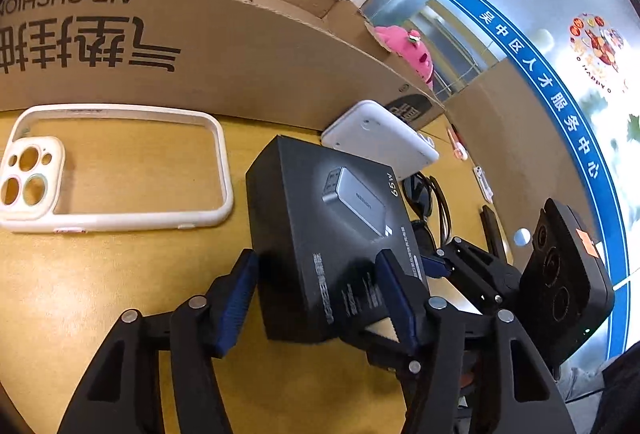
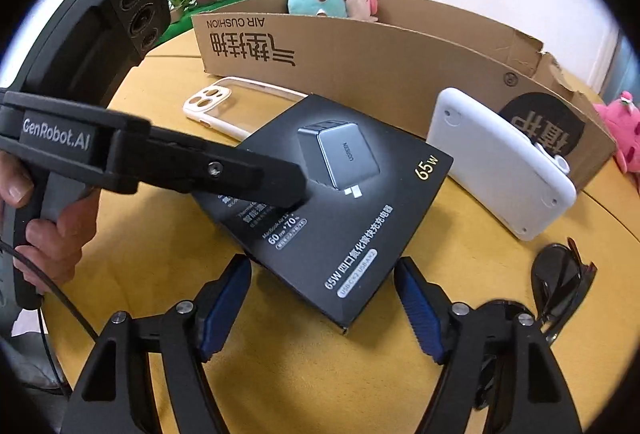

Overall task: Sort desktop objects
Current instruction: 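Lift the black charger box with both grippers over the cardboard box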

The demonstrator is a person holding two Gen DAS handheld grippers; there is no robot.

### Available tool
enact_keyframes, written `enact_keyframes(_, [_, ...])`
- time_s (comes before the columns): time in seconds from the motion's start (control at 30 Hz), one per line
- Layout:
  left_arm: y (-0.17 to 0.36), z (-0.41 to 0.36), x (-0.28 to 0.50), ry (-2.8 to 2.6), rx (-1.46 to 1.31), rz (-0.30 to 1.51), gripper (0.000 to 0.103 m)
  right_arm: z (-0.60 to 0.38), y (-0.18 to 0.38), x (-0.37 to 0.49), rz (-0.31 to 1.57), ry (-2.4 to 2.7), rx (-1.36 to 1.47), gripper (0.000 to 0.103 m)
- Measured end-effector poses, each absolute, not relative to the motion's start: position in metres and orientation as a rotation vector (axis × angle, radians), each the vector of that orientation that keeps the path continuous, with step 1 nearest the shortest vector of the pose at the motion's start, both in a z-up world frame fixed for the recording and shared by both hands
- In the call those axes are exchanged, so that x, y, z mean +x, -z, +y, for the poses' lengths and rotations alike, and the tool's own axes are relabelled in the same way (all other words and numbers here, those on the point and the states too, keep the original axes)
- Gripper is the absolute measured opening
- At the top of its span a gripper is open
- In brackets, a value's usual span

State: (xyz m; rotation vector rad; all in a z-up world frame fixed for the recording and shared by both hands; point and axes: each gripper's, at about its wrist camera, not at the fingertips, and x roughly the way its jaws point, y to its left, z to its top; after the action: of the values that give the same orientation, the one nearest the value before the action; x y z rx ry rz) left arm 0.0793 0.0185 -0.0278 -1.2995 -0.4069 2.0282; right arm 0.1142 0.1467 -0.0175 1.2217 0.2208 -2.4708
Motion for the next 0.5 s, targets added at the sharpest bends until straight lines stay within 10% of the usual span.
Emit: enact_keyframes(0.5, [-0.034,0.012,0.086,-2.184,-1.18,-0.336,0.061,0.132,-0.019,0.121,0.343,2.53,1.105,0.07])
